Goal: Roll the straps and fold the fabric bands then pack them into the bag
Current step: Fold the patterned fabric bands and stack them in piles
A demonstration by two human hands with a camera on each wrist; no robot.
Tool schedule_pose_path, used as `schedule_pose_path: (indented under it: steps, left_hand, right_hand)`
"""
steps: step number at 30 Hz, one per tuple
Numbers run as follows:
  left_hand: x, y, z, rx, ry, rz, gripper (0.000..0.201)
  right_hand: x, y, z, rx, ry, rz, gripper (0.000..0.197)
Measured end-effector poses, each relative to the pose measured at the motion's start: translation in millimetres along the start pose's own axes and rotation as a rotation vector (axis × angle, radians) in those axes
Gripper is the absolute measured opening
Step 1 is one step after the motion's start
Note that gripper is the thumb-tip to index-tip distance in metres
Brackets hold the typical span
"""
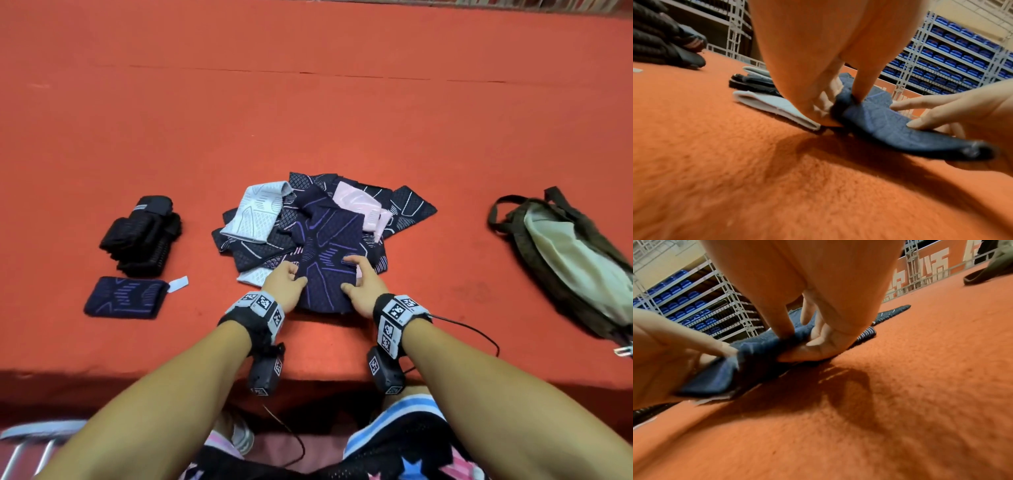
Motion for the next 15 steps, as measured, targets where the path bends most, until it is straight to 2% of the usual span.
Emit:
schedule_pose_path:
  steps: [4, 6, 8, 9, 12, 15]
  left_hand:
    - [-29, -3, 15, 0.023, 0.086, 0.079, 0.033]
    - [-40, -2, 24, 0.073, 0.105, 0.136, 0.027]
    - [-47, 2, 31, 0.081, 0.092, 0.169, 0.017]
    - [-50, 3, 30, 0.011, 0.078, 0.167, 0.017]
    - [-52, 4, 36, -0.218, -0.024, 0.156, 0.039]
    - [-54, 1, 45, -0.317, -0.049, 0.183, 0.044]
  right_hand:
    - [-9, 12, -12, 0.033, 0.073, 0.089, 0.03]
    - [-17, 18, -18, 0.031, 0.122, 0.145, 0.026]
    - [-27, 20, -19, 0.09, 0.145, 0.142, 0.022]
    - [-29, 21, -20, 0.128, 0.153, 0.127, 0.022]
    - [-33, 21, -22, 0.332, 0.234, 0.065, 0.033]
    - [-36, 19, -27, 0.481, 0.233, 0.126, 0.048]
Point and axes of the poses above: each hand's wrist, its own x-axis towards the middle knuckle, its own y-axis out of the palm, z = x × y, the point moved 2 cm from there along x, towards the middle knuckle, and after that the axes turned 7 degrees about z, right-handed, at the moved point
